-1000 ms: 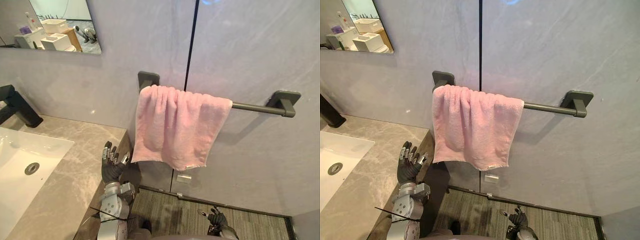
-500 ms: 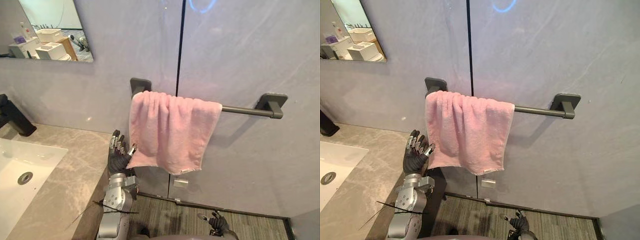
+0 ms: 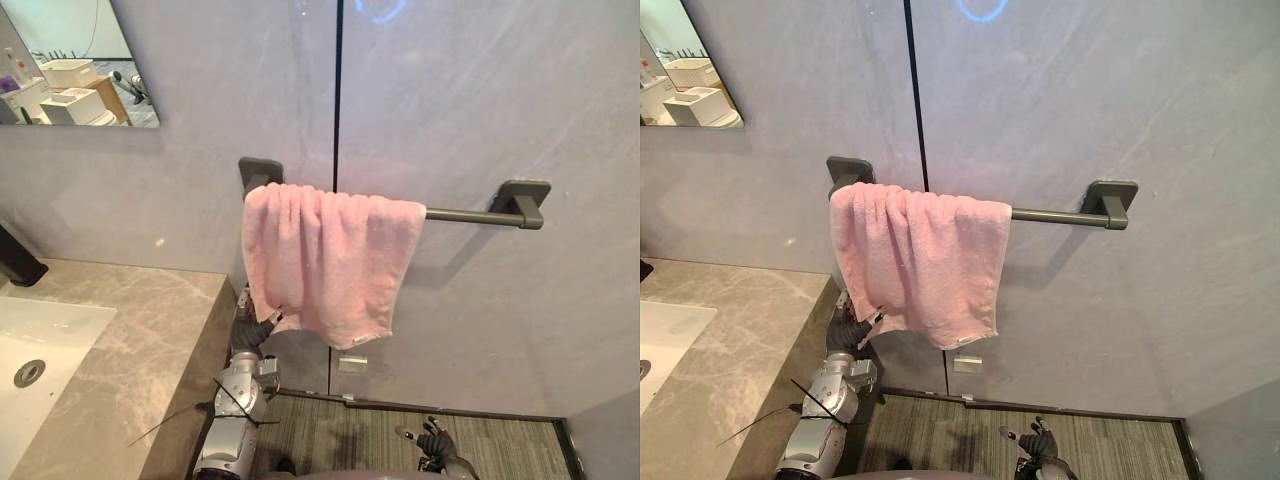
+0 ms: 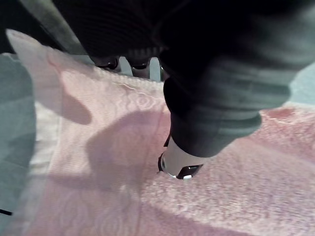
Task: Organize washtable
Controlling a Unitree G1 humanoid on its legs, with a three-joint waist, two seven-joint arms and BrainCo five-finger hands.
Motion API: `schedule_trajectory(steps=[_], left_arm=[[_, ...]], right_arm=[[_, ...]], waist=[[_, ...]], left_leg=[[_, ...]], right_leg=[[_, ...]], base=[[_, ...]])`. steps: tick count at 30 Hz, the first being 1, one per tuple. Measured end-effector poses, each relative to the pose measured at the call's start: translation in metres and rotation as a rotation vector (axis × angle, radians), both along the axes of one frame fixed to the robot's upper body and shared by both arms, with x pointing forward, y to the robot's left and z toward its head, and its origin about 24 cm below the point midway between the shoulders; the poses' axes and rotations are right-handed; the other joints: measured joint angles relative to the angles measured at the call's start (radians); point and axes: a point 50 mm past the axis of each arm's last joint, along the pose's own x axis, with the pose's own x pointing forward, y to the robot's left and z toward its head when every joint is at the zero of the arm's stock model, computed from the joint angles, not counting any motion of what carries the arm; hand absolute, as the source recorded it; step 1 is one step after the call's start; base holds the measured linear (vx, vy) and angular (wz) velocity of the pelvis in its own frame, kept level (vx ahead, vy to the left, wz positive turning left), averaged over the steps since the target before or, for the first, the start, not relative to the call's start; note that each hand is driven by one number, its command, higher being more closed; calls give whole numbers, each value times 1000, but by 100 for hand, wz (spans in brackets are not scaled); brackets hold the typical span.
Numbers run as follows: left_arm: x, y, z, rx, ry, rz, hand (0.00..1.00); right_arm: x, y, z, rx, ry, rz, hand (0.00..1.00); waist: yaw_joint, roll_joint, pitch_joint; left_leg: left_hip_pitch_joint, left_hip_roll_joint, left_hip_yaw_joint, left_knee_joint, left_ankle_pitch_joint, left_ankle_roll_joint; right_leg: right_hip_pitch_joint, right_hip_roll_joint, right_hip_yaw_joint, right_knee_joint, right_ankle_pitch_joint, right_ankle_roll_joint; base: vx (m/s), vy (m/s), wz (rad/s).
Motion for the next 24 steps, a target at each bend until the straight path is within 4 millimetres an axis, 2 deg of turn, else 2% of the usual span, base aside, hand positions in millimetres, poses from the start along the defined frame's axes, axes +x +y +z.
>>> schedule_trajectory(steps=[2, 6, 9, 13, 20, 24], left_arm=[[-2, 1, -6, 12, 31, -22, 100], [-2, 4, -8, 34, 47, -48, 100], [-1, 8, -7, 53, 44, -56, 100], [-1, 14, -5, 76, 36, -57, 100], [3, 13, 10, 77, -32, -64, 100], [5, 11, 20, 75, -76, -68, 100]], right_arm=[[7, -3, 2, -8, -13, 7, 0], [23, -5, 10, -19, -77, 15, 0], [53, -10, 33, -60, -234, 55, 0], [79, -13, 61, -113, -403, 90, 0], [101, -10, 105, -177, -624, 158, 0], [107, -7, 123, -224, -708, 234, 0]], waist=[[-15, 1, 0], [-17, -2, 1], [-24, -1, 2], [-42, -5, 13], [-45, 3, 19], [-45, 4, 20]], left_leg=[[-13, 0, 3, 0, 0, 0], [-15, 0, 12, 0, 0, 0], [-17, 0, 11, 0, -1, 0], [-17, -1, 8, 0, -2, 0], [-29, 0, 1, 1, -2, 0], [-36, 0, 3, 7, -2, 0]], right_leg=[[-16, 1, 7, 0, 3, 0], [-29, 1, 34, -2, 11, -4], [-30, 1, 53, -27, 31, 0], [-32, 1, 58, -33, 36, 0], [-48, 1, 65, -32, 41, 2], [-57, 2, 79, -35, 52, 3]], base=[[-8, -6, -6], [10, 2, -19], [-5, 3, -19], [-35, 8, -5], [-31, -1, -1], [5, 4, -10]])
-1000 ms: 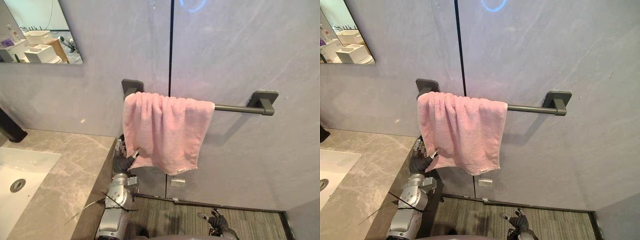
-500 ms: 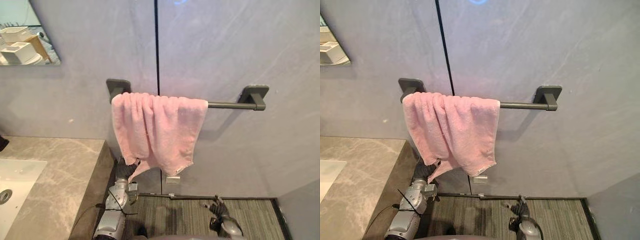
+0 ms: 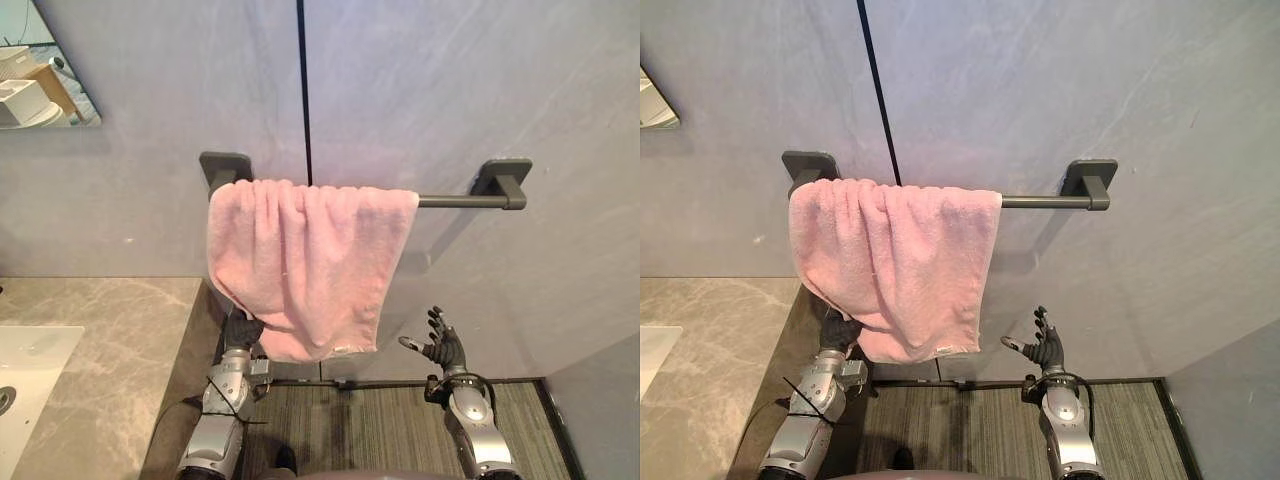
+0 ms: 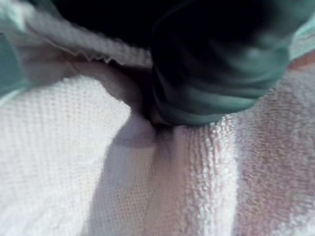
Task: Organize washtable
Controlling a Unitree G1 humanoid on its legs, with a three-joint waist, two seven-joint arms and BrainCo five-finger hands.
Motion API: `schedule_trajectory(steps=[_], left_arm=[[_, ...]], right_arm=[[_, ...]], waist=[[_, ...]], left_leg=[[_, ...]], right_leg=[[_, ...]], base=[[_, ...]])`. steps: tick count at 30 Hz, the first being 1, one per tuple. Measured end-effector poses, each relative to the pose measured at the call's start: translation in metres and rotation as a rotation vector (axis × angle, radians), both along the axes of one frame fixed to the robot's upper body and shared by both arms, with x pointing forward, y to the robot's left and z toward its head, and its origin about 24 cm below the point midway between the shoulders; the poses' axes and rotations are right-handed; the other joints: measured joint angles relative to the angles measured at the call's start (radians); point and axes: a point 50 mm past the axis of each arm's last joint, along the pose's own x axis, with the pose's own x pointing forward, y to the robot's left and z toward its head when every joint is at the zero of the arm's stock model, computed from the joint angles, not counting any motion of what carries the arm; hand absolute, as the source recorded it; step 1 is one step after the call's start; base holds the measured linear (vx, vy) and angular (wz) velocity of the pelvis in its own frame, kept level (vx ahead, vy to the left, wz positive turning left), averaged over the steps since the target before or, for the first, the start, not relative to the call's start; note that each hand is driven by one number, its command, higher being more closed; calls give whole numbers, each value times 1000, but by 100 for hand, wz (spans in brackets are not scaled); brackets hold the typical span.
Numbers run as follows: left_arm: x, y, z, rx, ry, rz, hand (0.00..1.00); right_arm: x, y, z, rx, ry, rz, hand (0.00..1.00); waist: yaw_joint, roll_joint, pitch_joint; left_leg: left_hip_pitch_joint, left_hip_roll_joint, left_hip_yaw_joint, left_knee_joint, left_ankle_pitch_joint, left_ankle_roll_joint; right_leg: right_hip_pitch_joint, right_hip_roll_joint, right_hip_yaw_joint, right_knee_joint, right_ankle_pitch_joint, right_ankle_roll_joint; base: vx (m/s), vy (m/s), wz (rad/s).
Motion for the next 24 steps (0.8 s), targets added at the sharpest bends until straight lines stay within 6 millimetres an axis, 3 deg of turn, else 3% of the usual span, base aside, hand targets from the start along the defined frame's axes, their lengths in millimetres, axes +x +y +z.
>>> schedule_trajectory(steps=[5, 24], left_arm=[[2, -4, 13, -9, -70, -16, 100], [1, -25, 17, -30, -89, -97, 100]], right_arm=[[7, 6, 23, -49, -114, 78, 0], [23, 51, 43, -47, -197, 354, 0]], waist=[[-6, 0, 0], [-2, -1, -2]], left_leg=[[0, 0, -3, 0, 0, 0], [-7, 0, -28, 0, 5, 5]], right_leg=[[-4, 0, 10, 1, 3, 1], [-3, 2, -2, 5, 3, 1]], base=[[-2, -1, -4], [-16, -3, 2]])
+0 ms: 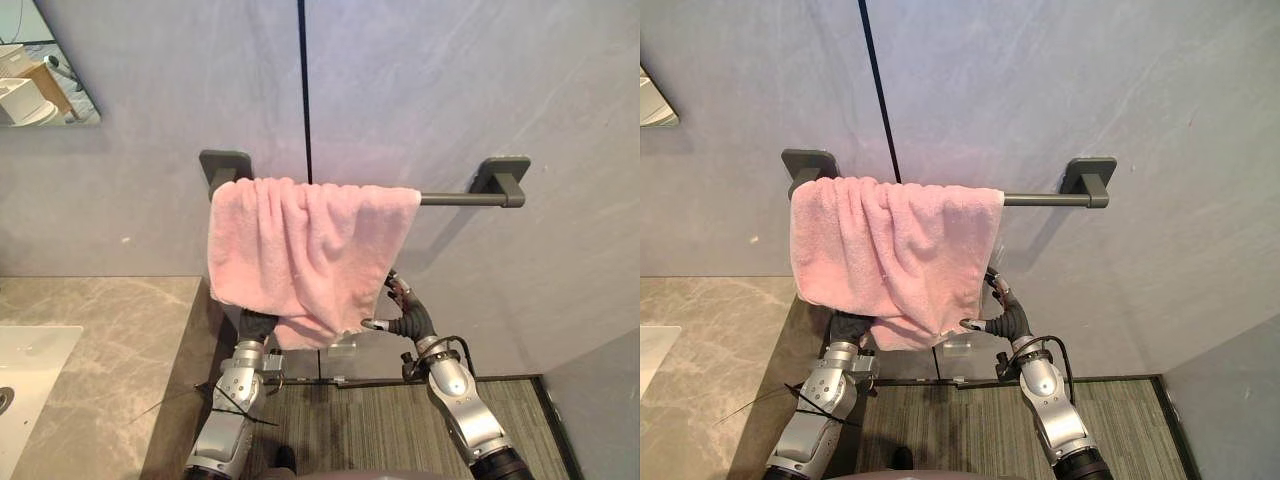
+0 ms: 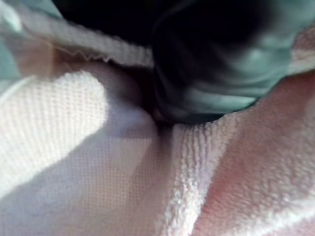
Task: Organize washtable
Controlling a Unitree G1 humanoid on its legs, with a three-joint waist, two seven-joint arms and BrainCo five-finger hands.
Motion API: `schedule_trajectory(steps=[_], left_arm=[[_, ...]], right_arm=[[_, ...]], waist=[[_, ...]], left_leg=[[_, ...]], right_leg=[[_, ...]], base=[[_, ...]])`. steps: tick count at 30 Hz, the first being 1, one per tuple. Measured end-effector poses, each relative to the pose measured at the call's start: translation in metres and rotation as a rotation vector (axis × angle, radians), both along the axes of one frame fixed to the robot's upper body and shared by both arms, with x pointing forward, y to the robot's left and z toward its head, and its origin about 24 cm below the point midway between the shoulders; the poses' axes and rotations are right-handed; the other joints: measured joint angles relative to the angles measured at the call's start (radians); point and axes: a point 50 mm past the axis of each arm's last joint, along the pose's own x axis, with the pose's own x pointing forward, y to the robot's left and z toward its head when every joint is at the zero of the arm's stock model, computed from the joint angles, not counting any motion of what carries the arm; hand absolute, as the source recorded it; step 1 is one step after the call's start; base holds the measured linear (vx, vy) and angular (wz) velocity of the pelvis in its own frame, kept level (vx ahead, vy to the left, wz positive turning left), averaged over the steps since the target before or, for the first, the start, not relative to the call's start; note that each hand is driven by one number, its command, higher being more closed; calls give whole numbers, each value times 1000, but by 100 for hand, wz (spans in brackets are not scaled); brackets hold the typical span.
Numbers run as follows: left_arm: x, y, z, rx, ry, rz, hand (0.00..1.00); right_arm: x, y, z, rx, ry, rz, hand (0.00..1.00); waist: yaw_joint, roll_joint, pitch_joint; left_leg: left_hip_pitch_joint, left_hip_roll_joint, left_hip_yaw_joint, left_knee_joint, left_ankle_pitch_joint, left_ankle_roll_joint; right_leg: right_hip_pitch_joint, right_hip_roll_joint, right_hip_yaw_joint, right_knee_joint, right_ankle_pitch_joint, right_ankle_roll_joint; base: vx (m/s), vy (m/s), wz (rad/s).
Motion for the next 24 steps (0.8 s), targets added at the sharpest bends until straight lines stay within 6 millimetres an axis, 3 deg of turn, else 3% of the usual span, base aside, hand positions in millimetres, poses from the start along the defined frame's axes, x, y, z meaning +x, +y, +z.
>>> schedule_trajectory(steps=[2, 3, 13, 24], left_arm=[[0, -1, 0, -2, 1, -4, 100], [0, -1, 0, -4, 1, -6, 100], [-1, -5, -1, -38, 8, -19, 100], [0, -6, 0, -40, -2, -35, 100]], right_arm=[[1, 5, 1, -1, -6, 21, 0], [4, 8, 4, -2, -16, 36, 100], [12, 25, 4, -12, -12, 111, 100], [17, 16, 3, -9, -6, 65, 100]], waist=[[-1, 0, 0], [0, 0, 0], [5, -12, -9], [5, -13, -9]], left_leg=[[-3, 0, -6, 0, 2, 3], [-5, 0, -9, 0, 4, 2], [-11, 0, -19, 0, 8, 2], [-14, 1, -22, 0, 10, 2]], right_leg=[[-1, 0, -5, 1, 0, 0], [-2, 1, -8, 2, 0, 0], [-4, 1, -17, 5, 0, 0], [-5, 2, -19, 5, 0, 0]], base=[[-33, -8, 8], [-44, -9, 8], [-15, -4, 2], [0, 0, 0]])
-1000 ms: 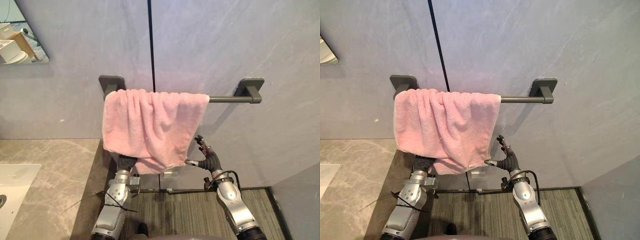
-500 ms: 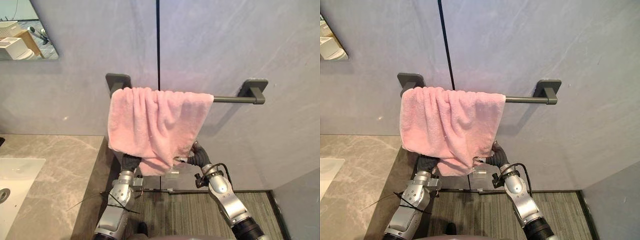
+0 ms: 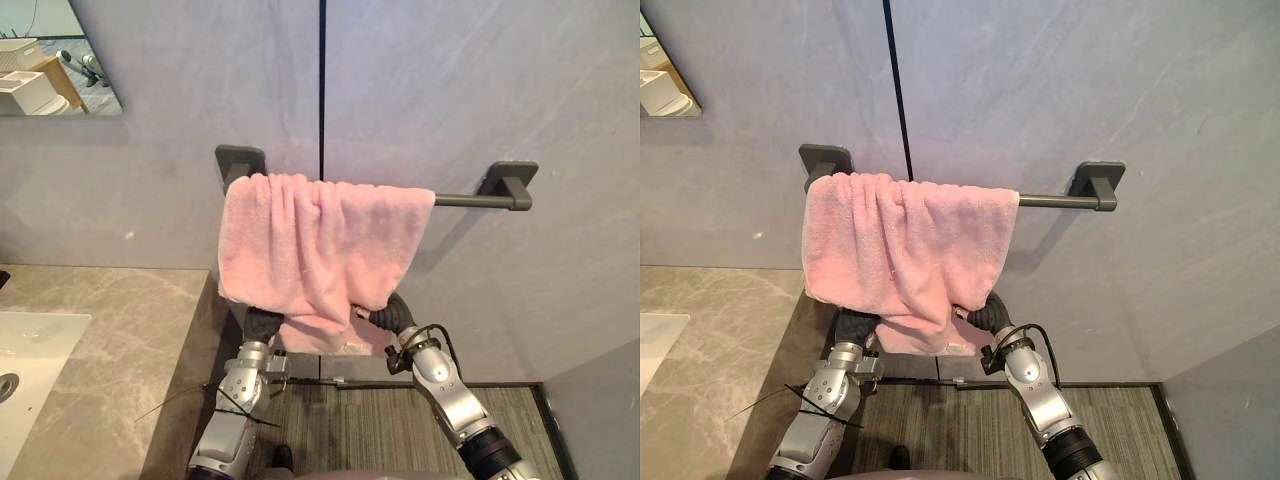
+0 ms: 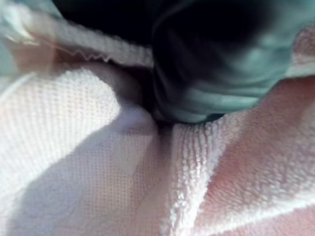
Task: Organize washtable
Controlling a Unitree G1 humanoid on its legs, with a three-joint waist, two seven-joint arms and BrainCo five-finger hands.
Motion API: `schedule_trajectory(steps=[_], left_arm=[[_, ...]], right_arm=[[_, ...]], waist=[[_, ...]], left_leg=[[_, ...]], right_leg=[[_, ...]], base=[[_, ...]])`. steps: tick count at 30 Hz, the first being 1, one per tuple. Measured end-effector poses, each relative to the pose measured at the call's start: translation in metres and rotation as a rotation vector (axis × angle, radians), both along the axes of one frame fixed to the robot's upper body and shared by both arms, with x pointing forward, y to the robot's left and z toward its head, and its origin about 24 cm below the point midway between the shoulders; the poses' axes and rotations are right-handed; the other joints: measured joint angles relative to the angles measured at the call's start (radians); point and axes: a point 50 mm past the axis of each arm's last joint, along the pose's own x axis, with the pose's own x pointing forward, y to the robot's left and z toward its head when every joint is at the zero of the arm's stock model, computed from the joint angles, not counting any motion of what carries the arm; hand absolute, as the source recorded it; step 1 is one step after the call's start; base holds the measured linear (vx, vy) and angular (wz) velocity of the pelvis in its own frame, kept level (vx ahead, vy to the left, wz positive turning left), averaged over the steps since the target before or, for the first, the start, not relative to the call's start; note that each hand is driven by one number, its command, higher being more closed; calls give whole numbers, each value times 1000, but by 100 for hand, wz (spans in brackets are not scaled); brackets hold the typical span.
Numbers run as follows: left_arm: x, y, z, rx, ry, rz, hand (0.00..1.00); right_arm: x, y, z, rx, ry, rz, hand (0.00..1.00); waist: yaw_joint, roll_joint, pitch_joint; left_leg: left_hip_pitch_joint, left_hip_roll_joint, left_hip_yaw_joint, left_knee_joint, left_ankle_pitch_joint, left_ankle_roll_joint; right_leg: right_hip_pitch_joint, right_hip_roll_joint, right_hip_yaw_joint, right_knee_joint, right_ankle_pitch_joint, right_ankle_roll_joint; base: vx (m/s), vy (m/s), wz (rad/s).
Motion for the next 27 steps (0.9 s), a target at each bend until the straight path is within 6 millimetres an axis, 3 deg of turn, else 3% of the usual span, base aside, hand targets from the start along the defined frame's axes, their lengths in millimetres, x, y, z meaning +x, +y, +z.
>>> schedule_trajectory(steps=[8, 21, 27], left_arm=[[5, -2, 5, -2, -25, -12, 100], [10, -15, 18, -45, -81, -63, 100], [9, -27, 17, -47, -73, -115, 100]], right_arm=[[3, -26, 9, 59, -36, -150, 100], [-1, -40, 21, 143, -85, -265, 100], [-7, -51, 15, 139, -65, -313, 100]], waist=[[-2, -1, 0], [-43, 1, 1], [-55, 7, 2]], left_leg=[[0, 1, 4, 0, 0, 0], [8, 1, 26, 0, -2, -1], [5, 2, 42, 0, -2, -1]], right_leg=[[0, 1, 3, -4, 2, -2], [-3, -1, 23, -12, 11, 1], [-13, -2, 39, -12, 17, 4]], base=[[0, 0, 0], [-4, 0, -4], [-7, 1, -8]])
